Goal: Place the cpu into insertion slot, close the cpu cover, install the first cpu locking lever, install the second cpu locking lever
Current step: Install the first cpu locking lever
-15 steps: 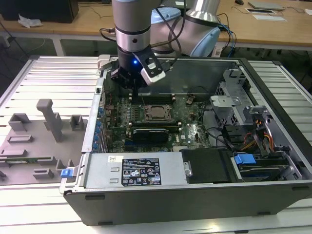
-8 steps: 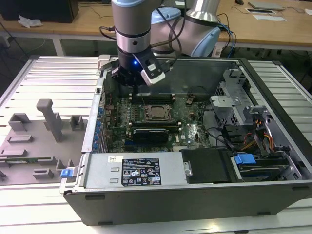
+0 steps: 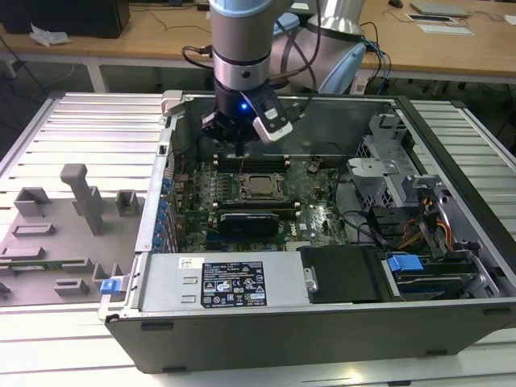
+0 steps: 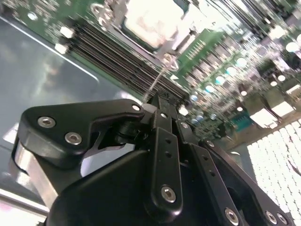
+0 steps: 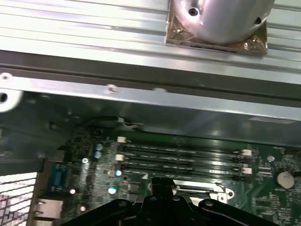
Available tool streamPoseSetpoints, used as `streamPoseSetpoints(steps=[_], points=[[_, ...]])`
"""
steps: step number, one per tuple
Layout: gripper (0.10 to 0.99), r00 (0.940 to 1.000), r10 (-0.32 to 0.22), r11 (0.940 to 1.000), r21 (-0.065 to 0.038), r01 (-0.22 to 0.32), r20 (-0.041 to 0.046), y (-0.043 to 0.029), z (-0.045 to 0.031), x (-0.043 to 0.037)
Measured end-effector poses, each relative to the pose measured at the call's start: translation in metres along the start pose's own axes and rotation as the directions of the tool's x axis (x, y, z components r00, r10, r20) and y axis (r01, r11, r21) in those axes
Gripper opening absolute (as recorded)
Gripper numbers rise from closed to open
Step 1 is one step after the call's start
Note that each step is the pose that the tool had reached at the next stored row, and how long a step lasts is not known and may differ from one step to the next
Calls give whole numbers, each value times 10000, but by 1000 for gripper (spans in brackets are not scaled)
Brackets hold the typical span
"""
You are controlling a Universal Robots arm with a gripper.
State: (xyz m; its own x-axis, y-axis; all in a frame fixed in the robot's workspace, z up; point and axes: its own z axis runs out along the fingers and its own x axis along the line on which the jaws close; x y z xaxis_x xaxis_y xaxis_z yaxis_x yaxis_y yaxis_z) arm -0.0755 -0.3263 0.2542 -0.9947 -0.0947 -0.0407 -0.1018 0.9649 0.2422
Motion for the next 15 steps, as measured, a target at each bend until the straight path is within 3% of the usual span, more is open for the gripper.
streamPoseSetpoints(steps=[4, 8, 9, 12, 14, 15], points=[[106, 10000, 14, 10000, -7, -14, 4, -26, 26, -199], [106, 10000, 15, 10000, -9, -15, 11, -26, 27, -197], [106, 10000, 5, 10000, -6, -5, 46, -26, 27, -195], [106, 9991, -90, 10000, 31, 89, 414, -27, 32, -183], [106, 9981, -138, 9999, 50, 135, 599, -26, 42, -159], [106, 9978, -149, 9999, 56, 146, 648, -27, 48, -150]])
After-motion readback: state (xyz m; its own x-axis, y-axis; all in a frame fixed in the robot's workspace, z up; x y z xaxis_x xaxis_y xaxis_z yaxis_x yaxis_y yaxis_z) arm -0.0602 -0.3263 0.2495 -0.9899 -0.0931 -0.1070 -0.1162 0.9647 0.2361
